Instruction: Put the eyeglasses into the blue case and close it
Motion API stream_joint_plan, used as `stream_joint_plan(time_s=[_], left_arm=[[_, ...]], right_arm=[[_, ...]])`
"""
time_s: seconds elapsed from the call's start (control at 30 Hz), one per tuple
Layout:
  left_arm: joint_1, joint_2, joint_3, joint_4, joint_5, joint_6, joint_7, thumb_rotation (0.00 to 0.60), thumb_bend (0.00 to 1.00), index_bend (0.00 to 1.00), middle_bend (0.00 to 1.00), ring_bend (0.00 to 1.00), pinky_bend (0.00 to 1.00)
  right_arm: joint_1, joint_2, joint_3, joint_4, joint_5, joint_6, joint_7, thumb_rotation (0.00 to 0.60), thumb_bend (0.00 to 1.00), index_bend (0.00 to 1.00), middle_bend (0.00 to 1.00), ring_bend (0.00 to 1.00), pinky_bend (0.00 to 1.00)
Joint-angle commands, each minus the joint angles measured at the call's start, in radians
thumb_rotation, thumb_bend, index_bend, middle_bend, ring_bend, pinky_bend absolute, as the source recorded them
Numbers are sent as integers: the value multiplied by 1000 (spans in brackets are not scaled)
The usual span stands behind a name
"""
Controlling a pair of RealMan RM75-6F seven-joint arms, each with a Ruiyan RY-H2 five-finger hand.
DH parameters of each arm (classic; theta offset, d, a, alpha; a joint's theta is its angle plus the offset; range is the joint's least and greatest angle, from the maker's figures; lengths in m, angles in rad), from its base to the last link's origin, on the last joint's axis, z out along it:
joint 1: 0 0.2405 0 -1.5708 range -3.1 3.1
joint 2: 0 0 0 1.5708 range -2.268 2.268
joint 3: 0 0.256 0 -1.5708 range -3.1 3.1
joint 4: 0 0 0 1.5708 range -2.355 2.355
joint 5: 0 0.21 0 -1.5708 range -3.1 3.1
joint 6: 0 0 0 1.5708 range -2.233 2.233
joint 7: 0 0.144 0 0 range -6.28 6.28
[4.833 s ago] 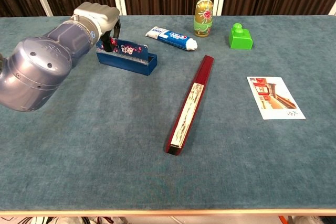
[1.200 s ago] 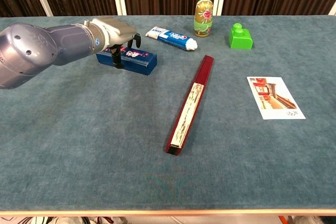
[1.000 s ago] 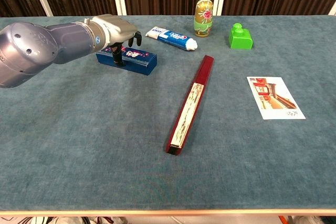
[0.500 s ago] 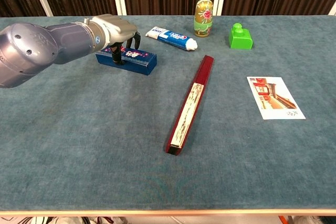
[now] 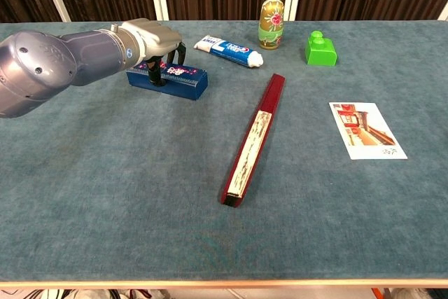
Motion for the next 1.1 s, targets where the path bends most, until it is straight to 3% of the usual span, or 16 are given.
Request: stream_joint_plan(time_s=[0.03,0.33,0.5,0.67,0.87,1.03,1.1], left_arm=[[0,1,1,-2,-3,-1,1,600,338,234,287,39,49],[0,30,5,-63,-33,15,26,600,315,36,84,22,49],[13,89,-7,-178,-30,87,25,600,310,20,46,1,49],[60,190,-18,-358,-18,219,15,600,309,20,38,0,49],[139,336,2,-620,-25,361,25,600,306,20,28,0,49],[230,457,23,-855,36,472,-41,600,299,20,24,0,49],[335,579,95,-1067,115,553,-95,600,297,20,21,0,49]], right_arm=[[0,1,0,-1,1,-1,-2,600,73,94,0,90,180],[1,1,1,-1,3,-1,-6,600,73,93,0,90,180],[1,-2,0,6,-18,10,-5,600,73,93,0,90,180],[1,-8,-3,21,-44,24,1,600,73,93,0,89,180],[0,-18,-5,42,-85,47,17,600,73,92,0,89,180],[0,-22,-6,53,-102,57,29,600,72,90,0,89,180],[0,-29,-3,67,-125,77,33,600,72,90,0,89,179]])
